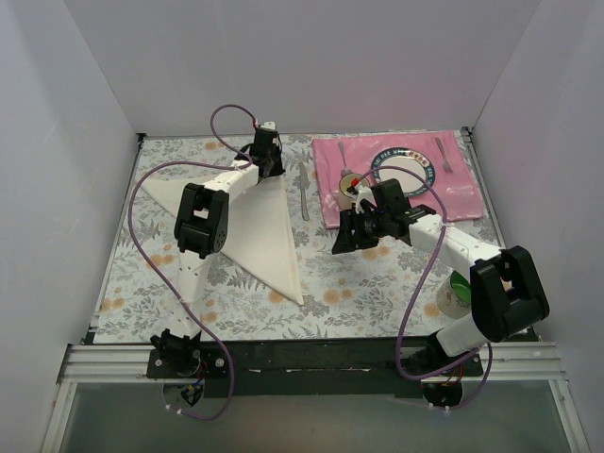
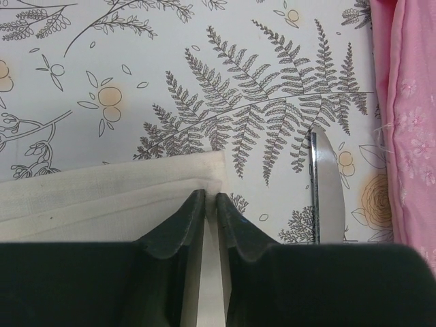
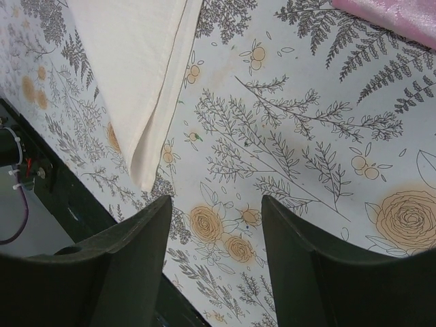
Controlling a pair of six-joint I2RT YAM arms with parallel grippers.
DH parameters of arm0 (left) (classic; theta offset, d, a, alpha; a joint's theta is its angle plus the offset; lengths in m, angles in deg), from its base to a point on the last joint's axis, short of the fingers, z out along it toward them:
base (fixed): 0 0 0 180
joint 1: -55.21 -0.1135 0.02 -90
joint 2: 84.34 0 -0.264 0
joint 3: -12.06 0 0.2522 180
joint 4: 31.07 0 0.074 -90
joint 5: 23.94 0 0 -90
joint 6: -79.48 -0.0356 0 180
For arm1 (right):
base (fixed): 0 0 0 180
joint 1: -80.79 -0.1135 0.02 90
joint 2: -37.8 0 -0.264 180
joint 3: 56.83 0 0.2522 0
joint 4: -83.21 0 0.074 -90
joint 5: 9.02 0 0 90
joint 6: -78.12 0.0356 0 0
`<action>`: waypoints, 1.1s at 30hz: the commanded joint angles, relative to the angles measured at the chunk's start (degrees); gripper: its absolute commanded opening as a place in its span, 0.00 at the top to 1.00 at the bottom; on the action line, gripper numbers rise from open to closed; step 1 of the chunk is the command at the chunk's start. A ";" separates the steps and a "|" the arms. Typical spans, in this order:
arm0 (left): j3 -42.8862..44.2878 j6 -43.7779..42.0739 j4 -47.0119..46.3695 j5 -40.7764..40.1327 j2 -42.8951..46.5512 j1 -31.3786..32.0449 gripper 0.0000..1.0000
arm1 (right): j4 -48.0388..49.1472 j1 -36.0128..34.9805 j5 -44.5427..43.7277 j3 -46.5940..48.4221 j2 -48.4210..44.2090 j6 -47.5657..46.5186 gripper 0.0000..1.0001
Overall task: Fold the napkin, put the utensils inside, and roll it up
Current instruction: Fold the napkin
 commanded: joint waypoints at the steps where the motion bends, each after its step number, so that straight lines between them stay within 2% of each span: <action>1: -0.19 -0.41 -1.05 0.08 6.02 -0.41 0.91 | 1.87 0.09 1.70 -0.43 0.33 -0.20 0.37; 2: -0.19 -0.41 -0.97 0.08 5.94 -0.32 0.95 | 1.87 0.18 1.61 -0.43 0.33 -0.20 0.37; 6: 0.07 -0.50 -1.05 0.17 5.85 -0.41 1.00 | 1.87 0.09 1.52 -0.43 0.24 -0.20 0.37; 23: 3.24 -0.68 -1.93 -1.32 3.39 -0.41 1.00 | 1.96 0.09 1.96 -0.69 0.94 -0.11 0.37; 26: 3.32 -0.41 -1.93 -1.50 3.13 -0.41 1.00 | 3.18 0.00 4.23 -0.96 1.99 -0.20 0.37; 29: 2.62 -0.15 -2.28 -1.85 3.56 -0.32 1.00 | 7.04 -1.66 8.97 -1.66 4.01 -0.99 0.39; 33: 2.62 -0.24 -2.20 -2.38 3.83 -0.32 1.00 | 10.22 -9.37 11.54 -0.70 7.53 -2.66 0.39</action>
